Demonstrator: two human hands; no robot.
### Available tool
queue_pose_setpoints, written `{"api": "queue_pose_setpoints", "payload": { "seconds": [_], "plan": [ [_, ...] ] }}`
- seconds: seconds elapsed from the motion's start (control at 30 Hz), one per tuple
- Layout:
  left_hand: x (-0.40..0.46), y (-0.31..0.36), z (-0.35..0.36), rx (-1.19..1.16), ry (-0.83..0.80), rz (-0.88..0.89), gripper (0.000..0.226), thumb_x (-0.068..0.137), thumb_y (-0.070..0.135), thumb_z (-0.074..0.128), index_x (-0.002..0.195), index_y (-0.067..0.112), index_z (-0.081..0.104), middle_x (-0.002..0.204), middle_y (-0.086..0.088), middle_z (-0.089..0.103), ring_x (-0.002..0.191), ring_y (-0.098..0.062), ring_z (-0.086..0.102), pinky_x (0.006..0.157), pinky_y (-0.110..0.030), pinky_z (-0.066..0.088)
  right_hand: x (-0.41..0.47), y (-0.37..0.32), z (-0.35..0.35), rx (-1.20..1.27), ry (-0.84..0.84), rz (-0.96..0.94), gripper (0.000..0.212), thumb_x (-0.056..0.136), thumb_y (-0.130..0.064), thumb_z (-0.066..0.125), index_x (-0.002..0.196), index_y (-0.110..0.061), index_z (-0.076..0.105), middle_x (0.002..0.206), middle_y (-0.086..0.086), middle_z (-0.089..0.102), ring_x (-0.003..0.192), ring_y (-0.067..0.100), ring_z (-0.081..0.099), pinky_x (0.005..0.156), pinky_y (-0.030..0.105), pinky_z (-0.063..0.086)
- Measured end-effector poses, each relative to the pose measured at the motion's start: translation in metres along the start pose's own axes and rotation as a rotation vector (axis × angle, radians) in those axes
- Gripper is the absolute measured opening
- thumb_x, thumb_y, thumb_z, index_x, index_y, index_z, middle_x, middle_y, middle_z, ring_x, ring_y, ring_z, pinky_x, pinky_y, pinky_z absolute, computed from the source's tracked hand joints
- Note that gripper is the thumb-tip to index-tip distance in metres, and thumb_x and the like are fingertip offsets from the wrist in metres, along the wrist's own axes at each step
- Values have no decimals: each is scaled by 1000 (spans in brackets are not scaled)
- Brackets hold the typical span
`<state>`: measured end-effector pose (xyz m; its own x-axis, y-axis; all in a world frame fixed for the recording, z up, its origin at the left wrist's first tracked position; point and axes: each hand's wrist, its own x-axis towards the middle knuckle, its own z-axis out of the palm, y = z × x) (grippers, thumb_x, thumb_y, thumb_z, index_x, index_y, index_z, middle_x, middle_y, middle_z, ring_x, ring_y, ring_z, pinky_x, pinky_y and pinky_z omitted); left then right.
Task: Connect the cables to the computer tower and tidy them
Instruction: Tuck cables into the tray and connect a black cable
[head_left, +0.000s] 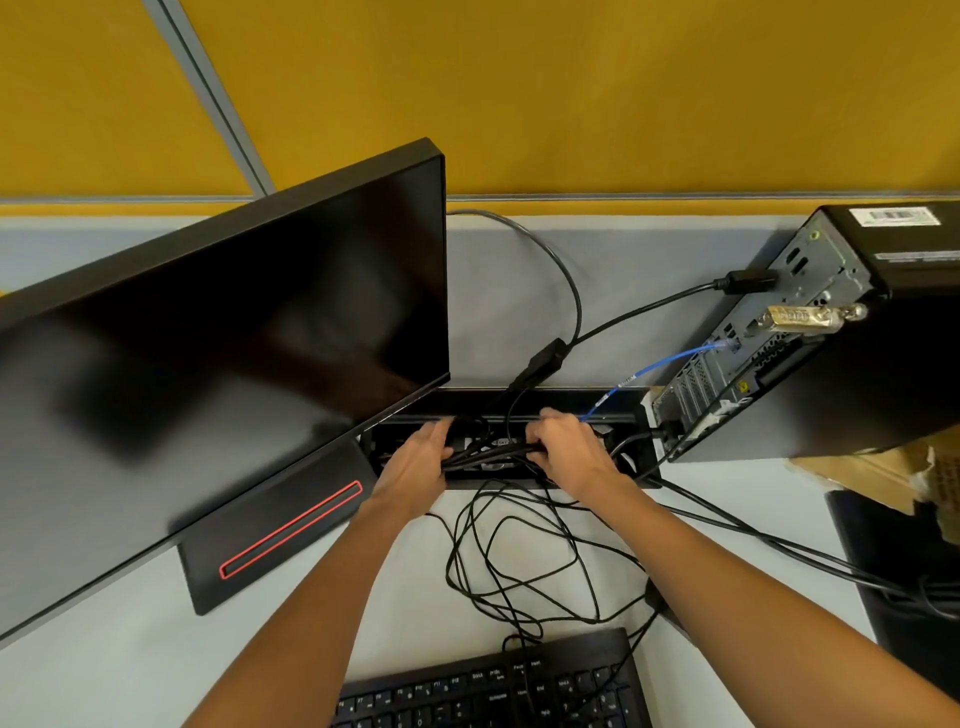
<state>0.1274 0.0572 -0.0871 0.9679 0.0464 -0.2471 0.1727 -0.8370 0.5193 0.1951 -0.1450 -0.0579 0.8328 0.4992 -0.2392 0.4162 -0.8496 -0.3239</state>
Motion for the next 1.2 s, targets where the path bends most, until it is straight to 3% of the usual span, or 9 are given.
{"api": "queue_pose_setpoints", "payload": {
  "seconds": [0.13,0.23,0.43,0.6,0.7,0.8,0.97,1.07,1.2],
  "plan": [
    [10,-5,-5,142,-154,65,51,86,-3,49,131,22,47,120,-3,57,104,-23,59,86,-37,51,4,6,-7,57,-77,13,12,83,-20,72,95,-18,68,95,1,60,84,21,62,77,35,54],
    [16,-13,-5,208,-260,112,58,86,-4,49,135,27,48,125,0,55,114,-25,54,96,-37,47,4,11,-10,76,-140,-11,14,83,-26,72,96,-19,68,94,1,62,83,18,61,77,34,54],
    [23,-15,2,355,-178,114,48,89,7,49,134,24,50,123,1,59,116,-23,42,102,-34,30,11,11,-20,151,-243,10,24,84,-20,71,108,-17,68,95,3,65,85,18,62,79,28,52],
    [28,-23,4,147,-274,-135,47,91,8,50,137,19,48,136,-5,51,125,-26,44,109,-35,33,2,-2,-11,40,-162,-96,35,89,-26,67,122,-18,64,107,5,60,98,25,60,86,39,51],
    [33,-15,-13,-6,-393,-225,11,98,19,50,106,17,58,107,-2,58,105,-19,53,93,-30,39,0,-10,-7,75,-95,-174,38,93,-31,59,128,-14,59,113,3,50,99,25,59,86,39,51],
    [42,-12,-23,-42,-466,-260,18,99,29,48,87,27,62,96,3,63,99,-16,56,89,-29,38,8,-16,-8,28,-39,-211,33,97,-27,53,127,-15,57,114,4,52,97,29,62,81,41,53],
    [42,-24,-13,-122,-445,-287,21,96,35,52,99,19,65,94,-1,63,94,-17,58,86,-29,41,19,-29,-7,-155,-95,-294,57,96,-15,56,146,-27,32,117,6,56,96,29,64,74,42,56],
    [38,-28,-8,-175,-350,-229,17,94,28,57,98,16,68,86,-1,65,92,-20,61,83,-26,43,26,-40,-6,-328,-165,-313,46,97,-15,52,142,-19,42,124,8,53,104,32,62,80,42,54],
    [36,-25,-10,-140,-288,-179,33,86,28,69,118,25,64,110,2,68,107,-17,60,98,-34,45,32,-47,-1,-381,-175,-275,28,97,-14,52,125,-12,55,120,9,56,105,32,60,77,39,50]
  ]
}}
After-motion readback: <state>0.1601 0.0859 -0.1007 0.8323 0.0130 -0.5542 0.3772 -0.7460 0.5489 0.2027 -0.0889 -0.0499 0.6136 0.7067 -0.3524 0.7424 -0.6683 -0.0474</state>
